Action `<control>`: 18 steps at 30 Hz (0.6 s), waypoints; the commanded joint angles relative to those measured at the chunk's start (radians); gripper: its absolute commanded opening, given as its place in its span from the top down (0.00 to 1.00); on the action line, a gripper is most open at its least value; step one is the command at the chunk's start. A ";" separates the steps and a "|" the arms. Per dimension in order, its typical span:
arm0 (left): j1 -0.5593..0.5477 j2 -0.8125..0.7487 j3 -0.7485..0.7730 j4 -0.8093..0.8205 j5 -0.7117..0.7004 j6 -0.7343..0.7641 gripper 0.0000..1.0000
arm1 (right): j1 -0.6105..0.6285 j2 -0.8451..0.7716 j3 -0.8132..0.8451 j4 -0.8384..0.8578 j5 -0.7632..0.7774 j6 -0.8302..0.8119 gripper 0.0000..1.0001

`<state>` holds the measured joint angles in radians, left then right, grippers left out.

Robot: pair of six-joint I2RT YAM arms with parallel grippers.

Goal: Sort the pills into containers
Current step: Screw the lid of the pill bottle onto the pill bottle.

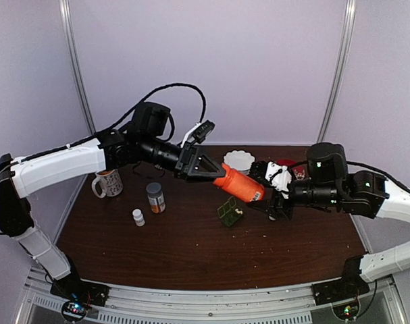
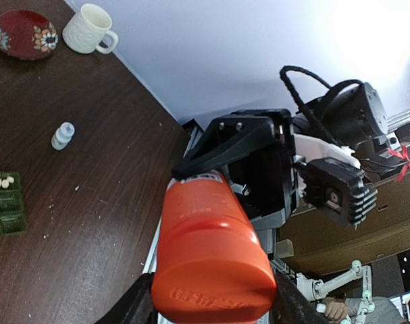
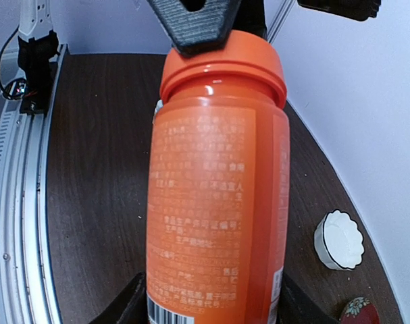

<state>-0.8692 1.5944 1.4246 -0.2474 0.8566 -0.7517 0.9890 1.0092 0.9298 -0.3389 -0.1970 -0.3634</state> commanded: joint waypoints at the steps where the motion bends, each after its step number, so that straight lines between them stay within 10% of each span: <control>1: -0.053 0.051 0.037 -0.102 0.026 -0.052 0.67 | 0.078 0.032 0.075 0.118 0.132 -0.154 1.00; 10: -0.053 0.054 0.037 -0.112 0.010 -0.109 0.71 | 0.183 0.022 0.024 0.213 0.355 -0.234 1.00; 18: -0.054 0.018 0.023 -0.057 0.024 0.099 0.69 | 0.036 0.034 0.111 0.130 -0.204 -0.003 1.00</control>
<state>-0.8715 1.6138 1.4456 -0.3683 0.8539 -0.8089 1.0805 1.0317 0.9428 -0.3737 -0.0048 -0.4885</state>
